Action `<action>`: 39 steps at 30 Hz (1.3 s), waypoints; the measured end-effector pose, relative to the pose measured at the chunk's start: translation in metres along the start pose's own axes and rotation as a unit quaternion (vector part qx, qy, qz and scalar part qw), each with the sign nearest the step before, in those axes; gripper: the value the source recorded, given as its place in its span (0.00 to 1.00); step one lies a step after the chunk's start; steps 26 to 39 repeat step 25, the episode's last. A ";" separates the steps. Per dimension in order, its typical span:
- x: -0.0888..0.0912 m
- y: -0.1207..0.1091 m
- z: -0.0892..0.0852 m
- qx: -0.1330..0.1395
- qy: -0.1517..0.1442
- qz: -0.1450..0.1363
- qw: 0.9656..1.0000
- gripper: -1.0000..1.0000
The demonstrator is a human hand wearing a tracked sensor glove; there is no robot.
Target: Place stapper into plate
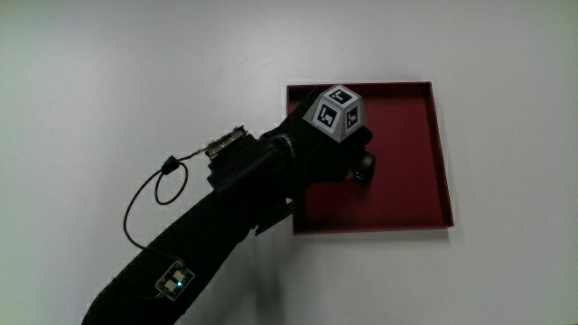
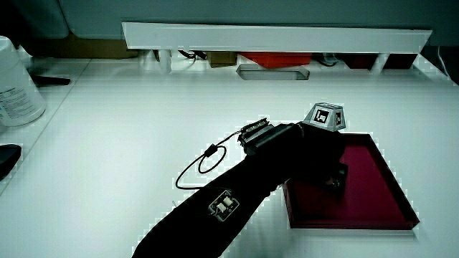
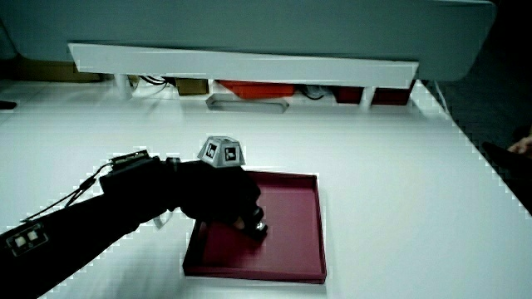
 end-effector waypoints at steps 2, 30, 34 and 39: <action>-0.001 0.002 -0.003 -0.002 0.001 0.002 1.000 0.50; -0.013 -0.026 0.005 0.037 -0.016 -0.021 0.999 0.07; -0.013 -0.026 0.005 0.037 -0.016 -0.021 0.999 0.07; -0.013 -0.026 0.005 0.037 -0.016 -0.021 0.999 0.07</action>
